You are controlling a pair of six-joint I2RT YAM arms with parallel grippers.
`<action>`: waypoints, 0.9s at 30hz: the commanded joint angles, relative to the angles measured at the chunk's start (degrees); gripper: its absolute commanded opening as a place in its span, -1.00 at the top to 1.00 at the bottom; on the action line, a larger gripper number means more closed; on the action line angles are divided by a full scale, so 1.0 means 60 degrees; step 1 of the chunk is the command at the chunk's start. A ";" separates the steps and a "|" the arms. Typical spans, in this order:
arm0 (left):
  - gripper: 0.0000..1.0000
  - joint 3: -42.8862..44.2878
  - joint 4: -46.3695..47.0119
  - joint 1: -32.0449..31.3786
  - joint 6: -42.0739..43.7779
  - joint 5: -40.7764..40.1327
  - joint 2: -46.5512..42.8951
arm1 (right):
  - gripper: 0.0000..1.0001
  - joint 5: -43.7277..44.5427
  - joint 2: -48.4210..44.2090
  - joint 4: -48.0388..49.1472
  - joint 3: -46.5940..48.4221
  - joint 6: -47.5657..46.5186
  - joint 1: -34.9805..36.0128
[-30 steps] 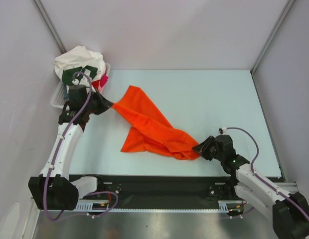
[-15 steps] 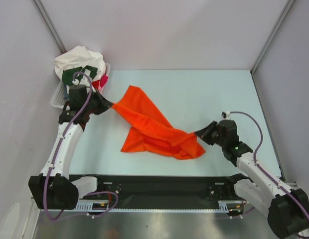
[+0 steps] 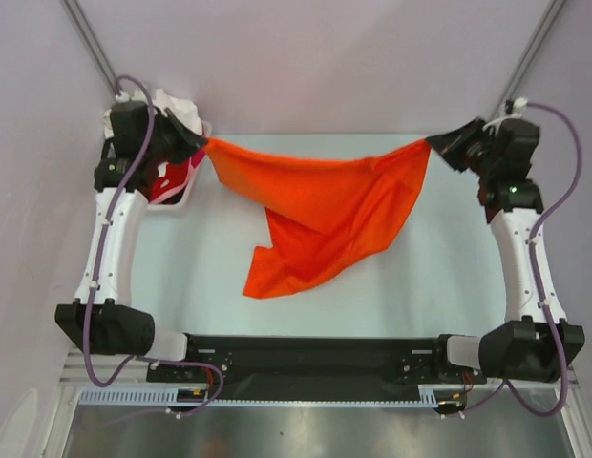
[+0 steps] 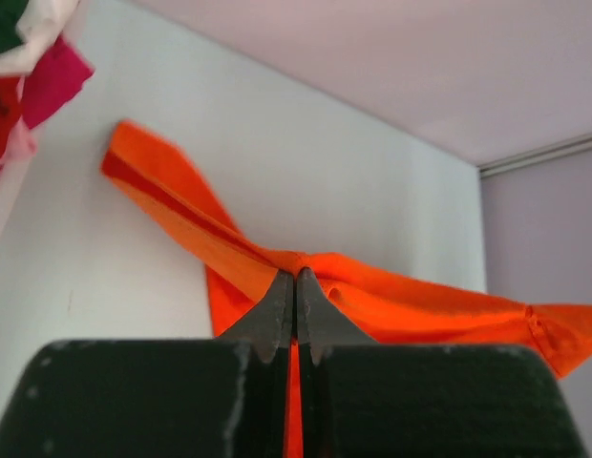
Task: Fold and stack the t-shirts
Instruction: Flatten the tshirt out
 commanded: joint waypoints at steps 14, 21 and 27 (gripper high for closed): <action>1.00 0.2602 -0.0985 0.0327 -0.1019 -0.1157 -0.4246 | 1.00 -0.1769 -0.3953 0.0671 0.3660 0.0154 -0.1671; 0.99 0.1592 -0.0736 0.0327 -0.1517 -0.0690 -0.5040 | 1.00 0.0209 -0.5160 -0.0031 0.4363 -0.0945 -0.1495; 0.99 0.0276 0.0068 0.0327 -0.1898 -0.0177 -0.4543 | 1.00 0.0577 -0.4620 -0.0412 0.4364 -0.0961 -0.1305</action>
